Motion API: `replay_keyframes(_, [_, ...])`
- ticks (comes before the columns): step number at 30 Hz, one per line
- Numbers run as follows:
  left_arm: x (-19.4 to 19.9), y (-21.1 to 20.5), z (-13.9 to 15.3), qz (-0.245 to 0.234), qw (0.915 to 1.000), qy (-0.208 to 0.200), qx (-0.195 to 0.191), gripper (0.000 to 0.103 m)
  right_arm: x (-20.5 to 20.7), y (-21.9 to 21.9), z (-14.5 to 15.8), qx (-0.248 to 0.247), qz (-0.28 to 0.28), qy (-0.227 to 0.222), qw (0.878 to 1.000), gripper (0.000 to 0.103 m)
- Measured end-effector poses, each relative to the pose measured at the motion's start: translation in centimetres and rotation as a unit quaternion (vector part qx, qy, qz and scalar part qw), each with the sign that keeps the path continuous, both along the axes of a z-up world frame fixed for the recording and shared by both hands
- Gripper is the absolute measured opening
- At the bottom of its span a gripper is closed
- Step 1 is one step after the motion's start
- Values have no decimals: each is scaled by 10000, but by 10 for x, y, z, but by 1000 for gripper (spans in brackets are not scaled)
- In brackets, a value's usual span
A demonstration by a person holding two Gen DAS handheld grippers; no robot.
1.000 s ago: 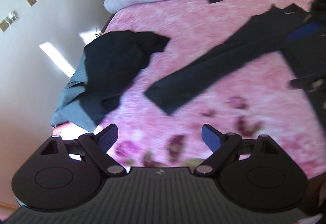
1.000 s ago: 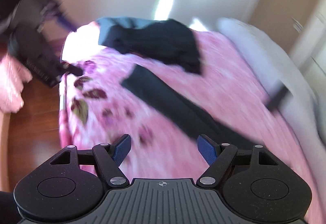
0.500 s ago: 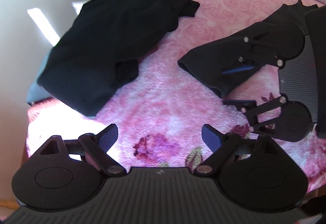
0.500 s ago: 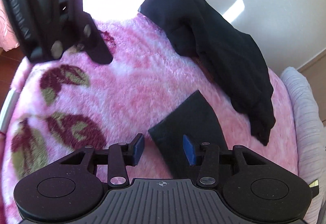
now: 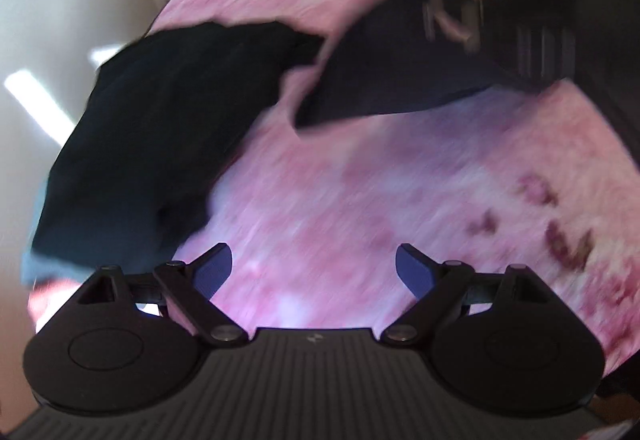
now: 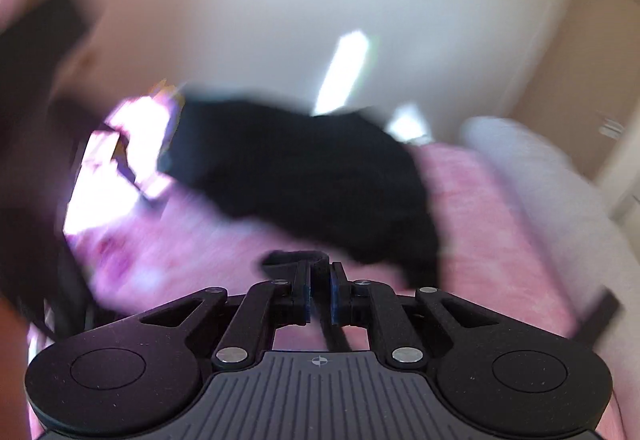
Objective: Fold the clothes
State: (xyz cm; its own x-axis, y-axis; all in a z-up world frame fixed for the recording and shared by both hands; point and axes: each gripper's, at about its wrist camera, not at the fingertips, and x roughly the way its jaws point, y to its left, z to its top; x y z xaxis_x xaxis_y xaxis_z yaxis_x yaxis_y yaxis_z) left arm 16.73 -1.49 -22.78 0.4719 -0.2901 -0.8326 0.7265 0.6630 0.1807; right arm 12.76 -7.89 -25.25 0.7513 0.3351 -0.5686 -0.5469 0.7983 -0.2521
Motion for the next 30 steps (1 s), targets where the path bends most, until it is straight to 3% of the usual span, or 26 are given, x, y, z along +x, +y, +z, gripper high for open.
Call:
replay_keyframes(3, [-6, -46, 15, -328, 9993, -132, -139, 87, 5, -78, 45, 719, -1079, -441, 9906, 8])
replay_keyframes(5, [-13, -78, 22, -509, 9983, -156, -238, 87, 3, -149, 68, 1096, -2040, -830, 9693, 8])
replay_keyframes(6, [-17, -94, 24, -595, 9977, -150, -285, 87, -1, -188, 74, 1252, -2606, -986, 9522, 8])
replay_keyframes(9, [-35, -147, 22, -864, 9957, -91, -309, 87, -18, -309, 62, 1771, -4352, -1012, 8770, 8])
replay_keyframes(12, [-59, -201, 7, -1190, 9926, 15, -239, 87, -45, -413, 6, 2240, -5631, -431, 7943, 8])
replay_keyframes(13, [-67, -220, 0, -1313, 9911, 37, -200, 87, -52, -437, -13, 2340, -5852, -207, 7761, 8])
replay_keyframes(16, [-90, -272, -25, -1567, 9876, 86, -59, 87, -68, -483, -50, 2427, -5959, 235, 7652, 8])
replay_keyframes(19, [-107, -317, -49, -1550, 9878, 173, -41, 87, -74, -513, -67, 2724, -5826, 579, 7635, 8])
replay_keyframes(23, [-112, -367, -66, -1246, 9921, 157, 19, 87, -88, -545, -53, 2952, -5289, 477, 7943, 8])
replay_keyframes(26, [-108, -394, -78, -824, 9963, -57, 237, 87, -115, -570, -30, 2707, -5093, -208, 8167, 8])
replay_keyframes(28, [-102, -402, -85, -444, 9985, -139, 279, 87, -135, -594, -39, 2526, -5274, -218, 8109, 8])
replay_keyframes(30, [-93, -405, -89, -63, 9997, -126, 174, 87, -146, -618, -66, 2563, -5476, 228, 7962, 8])
